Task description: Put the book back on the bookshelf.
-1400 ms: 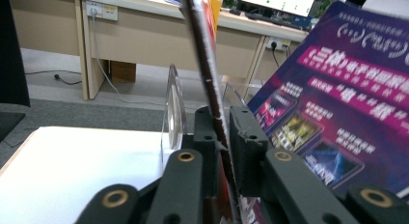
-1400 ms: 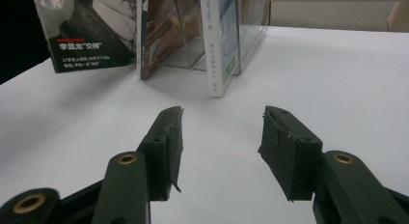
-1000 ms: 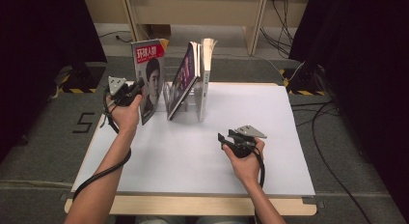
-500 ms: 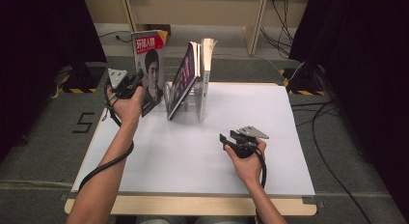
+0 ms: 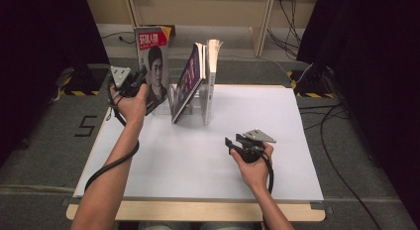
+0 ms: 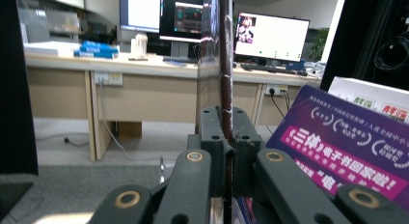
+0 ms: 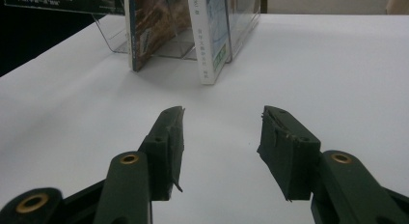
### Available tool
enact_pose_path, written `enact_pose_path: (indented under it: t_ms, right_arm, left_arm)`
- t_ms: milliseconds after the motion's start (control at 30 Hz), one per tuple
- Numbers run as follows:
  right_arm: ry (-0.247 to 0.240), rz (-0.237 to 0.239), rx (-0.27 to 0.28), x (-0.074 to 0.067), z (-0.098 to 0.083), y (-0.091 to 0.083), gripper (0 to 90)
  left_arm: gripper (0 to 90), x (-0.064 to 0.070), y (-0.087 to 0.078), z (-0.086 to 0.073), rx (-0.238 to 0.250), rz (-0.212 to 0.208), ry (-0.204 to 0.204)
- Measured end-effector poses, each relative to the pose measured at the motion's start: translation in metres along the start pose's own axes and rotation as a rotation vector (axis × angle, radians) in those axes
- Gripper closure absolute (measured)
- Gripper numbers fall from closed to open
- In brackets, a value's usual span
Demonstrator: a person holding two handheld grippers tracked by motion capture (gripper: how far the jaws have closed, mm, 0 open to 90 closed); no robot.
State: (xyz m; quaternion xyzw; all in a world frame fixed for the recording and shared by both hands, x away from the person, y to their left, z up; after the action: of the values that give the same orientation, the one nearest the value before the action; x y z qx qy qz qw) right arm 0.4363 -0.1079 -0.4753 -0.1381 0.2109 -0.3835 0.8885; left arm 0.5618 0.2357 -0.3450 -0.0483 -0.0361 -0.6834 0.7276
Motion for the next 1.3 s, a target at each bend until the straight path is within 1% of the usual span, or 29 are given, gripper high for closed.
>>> enact_pose_path:
  t_ms: [100, 167, 200, 267, 300, 333, 467, 533, 567, 667, 733, 800, 933, 967, 1000, 1067, 1100, 1200, 1300]
  right_arm:
    - [-0.001, 0.000, -0.003, 0.000, -0.001, 0.001, 50.8]
    - [0.001, 0.001, -0.008, 0.001, -0.002, 0.002, 50.8]
    - [0.002, 0.001, -0.011, 0.000, -0.003, 0.002, 50.8]
    - [0.006, 0.003, -0.017, 0.000, -0.004, 0.004, 50.8]
    - [0.007, 0.004, -0.020, 0.000, -0.004, 0.004, 50.8]
    - [0.007, 0.005, -0.020, -0.001, -0.004, 0.004, 50.8]
    - [0.002, 0.009, -0.021, 0.000, -0.004, 0.005, 50.8]
    - [0.001, 0.009, -0.023, -0.001, -0.004, 0.006, 50.8]
    - [0.001, 0.008, -0.024, -0.002, -0.004, 0.005, 50.7]
    - [0.001, 0.008, -0.024, -0.002, -0.005, 0.005, 50.7]
    - [0.005, 0.009, -0.026, -0.002, -0.005, 0.005, 50.7]
    - [0.009, 0.012, -0.026, -0.002, -0.005, 0.006, 50.7]
    - [0.005, 0.013, -0.022, -0.003, -0.003, 0.006, 50.6]
    - [0.003, 0.012, -0.023, -0.003, -0.003, 0.006, 50.6]
    - [0.003, 0.012, -0.023, -0.004, -0.003, 0.006, 50.6]
    - [0.001, 0.014, -0.025, -0.003, -0.003, 0.007, 50.6]
    - [0.002, 0.015, -0.027, -0.004, -0.003, 0.007, 50.5]
    - [0.008, 0.017, -0.032, -0.004, -0.005, 0.007, 50.3]
    - [0.013, 0.017, -0.032, -0.003, -0.005, 0.007, 50.3]
  left_arm:
    - [86.5, 0.001, 0.001, 0.004, 0.020, 0.003, 0.000]
    - [86.5, 0.002, 0.002, 0.004, 0.036, 0.008, 0.016]
    - [86.5, 0.003, 0.003, 0.002, 0.040, 0.011, 0.030]
    - [86.4, 0.004, 0.005, -0.006, 0.027, 0.009, 0.041]
    - [86.4, 0.005, 0.006, -0.012, 0.017, 0.007, 0.063]
    - [86.4, 0.007, 0.005, -0.018, 0.012, 0.005, 0.072]
    - [86.3, 0.013, 0.000, -0.034, 0.014, -0.021, 0.102]
    - [86.2, 0.016, -0.004, -0.041, 0.005, -0.036, 0.093]
    - [86.1, 0.017, -0.006, -0.046, 0.002, -0.040, 0.102]
    - [85.8, 0.017, -0.011, -0.053, -0.003, -0.049, 0.092]
    - [85.3, 0.016, -0.013, -0.055, -0.010, -0.057, 0.099]
    - [85.1, 0.015, -0.014, -0.056, -0.017, -0.070, 0.116]
    - [83.2, 0.013, -0.013, -0.054, -0.065, -0.125, 0.109]
    - [81.8, 0.013, -0.011, -0.053, -0.075, -0.133, 0.096]
    - [79.7, 0.013, -0.010, -0.052, -0.079, -0.131, 0.094]
    - [74.2, 0.012, -0.007, -0.050, -0.085, -0.116, 0.105]
    - [74.2, 0.012, -0.004, -0.048, -0.095, -0.111, 0.097]
    - [72.1, 0.008, 0.002, -0.042, -0.105, -0.088, 0.051]
    - [73.1, 0.003, 0.008, -0.032, -0.113, -0.070, 0.007]
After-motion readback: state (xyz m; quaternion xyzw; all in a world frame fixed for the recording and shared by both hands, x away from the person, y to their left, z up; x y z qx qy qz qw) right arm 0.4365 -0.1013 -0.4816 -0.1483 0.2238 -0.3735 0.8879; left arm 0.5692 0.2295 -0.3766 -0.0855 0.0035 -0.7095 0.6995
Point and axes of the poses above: each handheld gripper's, and its own axes: y roughly forward along the jaws, z roughly out of its top, x roughly to its right, the point moved 5 cm from there along y, roughly forward along the jaws, and after that the axes turned 13 degrees about z, right-handed, at the moved point
